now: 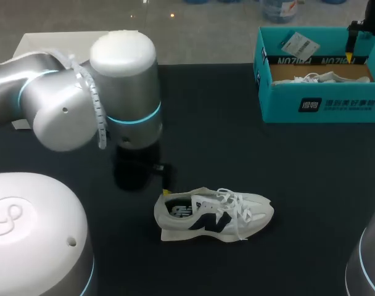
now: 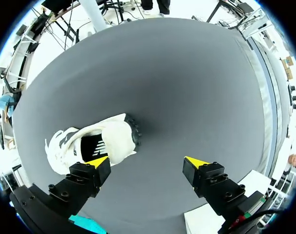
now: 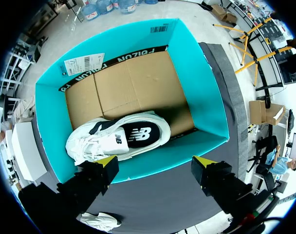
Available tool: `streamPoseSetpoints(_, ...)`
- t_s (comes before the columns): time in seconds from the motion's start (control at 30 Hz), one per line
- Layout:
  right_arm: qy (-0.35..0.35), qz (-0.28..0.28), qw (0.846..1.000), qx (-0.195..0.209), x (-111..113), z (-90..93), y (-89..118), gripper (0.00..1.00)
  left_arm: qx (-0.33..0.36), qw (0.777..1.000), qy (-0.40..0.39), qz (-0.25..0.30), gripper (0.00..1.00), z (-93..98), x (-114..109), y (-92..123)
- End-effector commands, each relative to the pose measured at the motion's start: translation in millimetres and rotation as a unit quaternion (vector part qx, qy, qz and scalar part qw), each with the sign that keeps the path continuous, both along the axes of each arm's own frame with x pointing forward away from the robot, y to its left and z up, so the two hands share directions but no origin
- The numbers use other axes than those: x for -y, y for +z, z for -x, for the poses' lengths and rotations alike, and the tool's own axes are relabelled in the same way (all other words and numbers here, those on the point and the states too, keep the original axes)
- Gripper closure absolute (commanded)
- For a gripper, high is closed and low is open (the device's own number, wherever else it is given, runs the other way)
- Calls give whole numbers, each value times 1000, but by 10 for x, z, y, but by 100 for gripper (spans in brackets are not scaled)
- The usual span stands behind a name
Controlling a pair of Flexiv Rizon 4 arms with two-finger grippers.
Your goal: Take the shoe out of the shoebox, open the shoe tongue, remove and reinsert the insole, then place the shoe into the shoebox
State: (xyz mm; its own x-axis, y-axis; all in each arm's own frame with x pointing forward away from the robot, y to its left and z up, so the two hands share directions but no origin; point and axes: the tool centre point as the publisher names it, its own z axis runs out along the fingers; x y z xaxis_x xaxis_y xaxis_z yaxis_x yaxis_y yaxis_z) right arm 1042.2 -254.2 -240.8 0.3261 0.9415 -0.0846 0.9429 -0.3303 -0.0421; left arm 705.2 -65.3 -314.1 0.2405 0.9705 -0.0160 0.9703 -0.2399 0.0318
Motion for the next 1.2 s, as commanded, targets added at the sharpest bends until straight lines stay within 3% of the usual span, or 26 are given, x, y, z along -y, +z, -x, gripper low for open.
streamPoseSetpoints(0.03, 0, 0, 1000, 1, 1, 7, 3, 0, -15, 995, 17, 94, 0, 0, -607, 77)
streamPoseSetpoints(0.3, 0, 0, 1000, 1, 1, 7, 3, 0, -17, 990, 52, 129, 0, 32, -1026, 76)
streamPoseSetpoints(1.07, 0, 0, 1000, 1, 1, 7, 3, 0, -17, 990, 52, 129, 0, 32, -1026, 76)
streamPoseSetpoints(1.2, 0, 0, 1000, 1, 1, 7, 3, 0, -92, 951, 199, 217, 0, -27, -1214, 169)
